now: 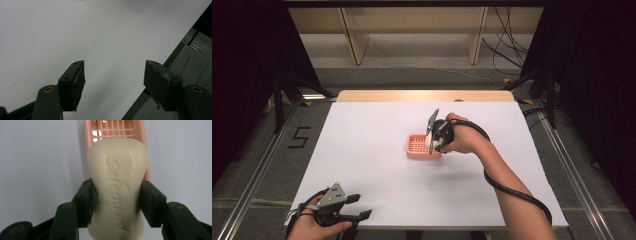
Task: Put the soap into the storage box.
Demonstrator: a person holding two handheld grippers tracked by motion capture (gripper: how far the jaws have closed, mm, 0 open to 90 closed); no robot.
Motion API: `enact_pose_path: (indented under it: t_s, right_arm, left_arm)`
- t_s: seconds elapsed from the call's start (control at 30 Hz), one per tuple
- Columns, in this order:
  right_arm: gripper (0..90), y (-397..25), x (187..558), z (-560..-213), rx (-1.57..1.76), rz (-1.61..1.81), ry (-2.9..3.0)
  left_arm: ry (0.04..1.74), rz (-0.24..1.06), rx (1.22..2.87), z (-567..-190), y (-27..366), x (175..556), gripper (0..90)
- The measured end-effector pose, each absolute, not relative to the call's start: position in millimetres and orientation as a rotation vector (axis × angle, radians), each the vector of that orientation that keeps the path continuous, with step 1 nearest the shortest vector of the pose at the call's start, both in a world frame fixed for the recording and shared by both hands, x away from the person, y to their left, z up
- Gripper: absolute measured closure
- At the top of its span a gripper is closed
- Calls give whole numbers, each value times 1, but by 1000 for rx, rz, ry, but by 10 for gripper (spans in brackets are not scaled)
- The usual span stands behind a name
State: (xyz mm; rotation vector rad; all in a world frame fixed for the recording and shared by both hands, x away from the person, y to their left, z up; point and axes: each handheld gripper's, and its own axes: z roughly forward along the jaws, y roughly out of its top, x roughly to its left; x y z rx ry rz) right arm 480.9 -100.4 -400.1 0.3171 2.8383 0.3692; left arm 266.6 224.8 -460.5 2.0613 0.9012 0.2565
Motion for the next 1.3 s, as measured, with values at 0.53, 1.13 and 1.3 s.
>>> enact_pose_path:
  t_s: [0.53, 1.13, 1.3]
  right_arm:
    - [505, -92, 492, -398, 238, 364, 2825]
    - [505, -85, 496, -398, 239, 369, 2822]
    - [505, -83, 497, -398, 241, 352, 2822]
  left_arm:
    - [837, 312, 2115, -458, 229, 270, 330]
    - [871, 276, 2070, -459, 226, 267, 330]
    - [870, 276, 2070, -459, 226, 267, 330]
